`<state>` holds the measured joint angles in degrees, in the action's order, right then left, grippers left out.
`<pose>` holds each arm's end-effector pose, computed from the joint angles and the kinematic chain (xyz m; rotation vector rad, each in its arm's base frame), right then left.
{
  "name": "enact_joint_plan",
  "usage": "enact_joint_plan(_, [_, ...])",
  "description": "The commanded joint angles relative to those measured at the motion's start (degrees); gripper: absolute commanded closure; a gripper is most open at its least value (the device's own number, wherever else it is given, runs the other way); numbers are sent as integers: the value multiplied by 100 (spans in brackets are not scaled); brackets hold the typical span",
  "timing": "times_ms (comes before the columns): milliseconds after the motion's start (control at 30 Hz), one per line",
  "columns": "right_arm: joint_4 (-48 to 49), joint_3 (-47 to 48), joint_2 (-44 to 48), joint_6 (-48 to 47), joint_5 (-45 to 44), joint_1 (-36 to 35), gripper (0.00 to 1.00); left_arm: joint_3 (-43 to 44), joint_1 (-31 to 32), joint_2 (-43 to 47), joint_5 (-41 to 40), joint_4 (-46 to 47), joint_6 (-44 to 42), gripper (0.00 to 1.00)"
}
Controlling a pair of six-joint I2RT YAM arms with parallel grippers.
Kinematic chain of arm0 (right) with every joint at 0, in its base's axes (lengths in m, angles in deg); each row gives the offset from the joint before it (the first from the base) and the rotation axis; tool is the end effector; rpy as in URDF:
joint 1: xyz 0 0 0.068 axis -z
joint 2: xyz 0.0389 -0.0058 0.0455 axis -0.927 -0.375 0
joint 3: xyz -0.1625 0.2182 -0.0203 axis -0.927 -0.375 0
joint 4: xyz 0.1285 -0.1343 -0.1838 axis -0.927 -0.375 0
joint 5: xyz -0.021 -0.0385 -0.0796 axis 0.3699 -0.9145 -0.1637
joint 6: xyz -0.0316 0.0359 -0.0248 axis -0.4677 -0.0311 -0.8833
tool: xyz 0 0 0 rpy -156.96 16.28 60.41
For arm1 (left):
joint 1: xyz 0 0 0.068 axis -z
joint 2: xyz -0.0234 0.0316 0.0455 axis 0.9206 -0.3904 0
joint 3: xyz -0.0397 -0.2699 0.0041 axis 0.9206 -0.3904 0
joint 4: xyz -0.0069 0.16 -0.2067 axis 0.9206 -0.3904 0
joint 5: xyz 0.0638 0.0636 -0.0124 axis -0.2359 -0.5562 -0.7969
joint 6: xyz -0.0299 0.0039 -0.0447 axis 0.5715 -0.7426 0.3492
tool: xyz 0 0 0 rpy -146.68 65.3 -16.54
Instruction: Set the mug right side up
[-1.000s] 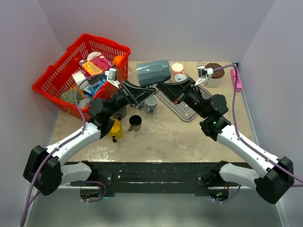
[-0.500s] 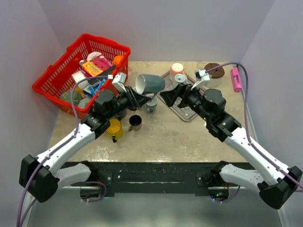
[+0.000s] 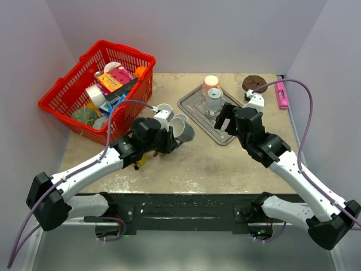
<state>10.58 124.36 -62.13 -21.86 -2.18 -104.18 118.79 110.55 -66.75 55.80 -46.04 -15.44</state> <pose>0.1845 0.1139 0.3567 0.2939 1.9655 0.3020 0.1918 -0.1832 0.2879 0.2640 2.2011 -0.7696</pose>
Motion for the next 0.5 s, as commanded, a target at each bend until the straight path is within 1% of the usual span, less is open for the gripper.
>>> enact_joint_plan(0, [-185, 423, -126, 20, -320, 17, 1, 386, 199, -109, -707, 97, -288, 100])
enact_joint_plan(300, [-203, 380, -381, -51, -188, 17, 1, 720, 682, -953, -1261, -641, -192, 100])
enact_joint_plan(467, [-150, 292, -434, -59, -153, 26, 1, 992, 894, -1339, -1779, -1072, -148, 100])
